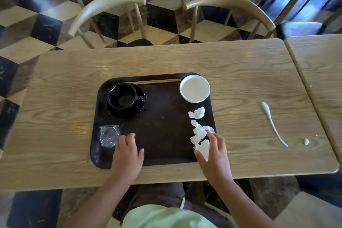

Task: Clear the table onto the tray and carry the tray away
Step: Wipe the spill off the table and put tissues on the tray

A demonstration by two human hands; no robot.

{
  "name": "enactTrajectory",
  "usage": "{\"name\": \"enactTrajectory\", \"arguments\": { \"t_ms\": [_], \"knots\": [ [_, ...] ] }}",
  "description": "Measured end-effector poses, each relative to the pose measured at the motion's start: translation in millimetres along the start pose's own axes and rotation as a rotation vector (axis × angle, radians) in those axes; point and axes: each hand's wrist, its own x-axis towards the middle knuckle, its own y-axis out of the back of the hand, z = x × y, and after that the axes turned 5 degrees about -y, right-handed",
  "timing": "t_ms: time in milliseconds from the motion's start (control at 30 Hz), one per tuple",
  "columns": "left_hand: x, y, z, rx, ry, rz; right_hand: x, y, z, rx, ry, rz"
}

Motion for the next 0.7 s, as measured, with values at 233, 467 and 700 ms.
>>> {"name": "enactTrajectory", "arguments": {
  "t_ms": [233,467,700],
  "knots": [
    [45,-24,64,0.077,-0.294,-0.093,34,17,-11,-0.052,-0.166,-0.003],
    [80,-46,90,0.158,-0.354,-0.206,60,3,-25,-0.269,-0.156,-0.098],
    [103,-68,86,0.174,-0.4,-0.225,69,-12,-25,-0.3,-0.208,-0.049]
  ]
}}
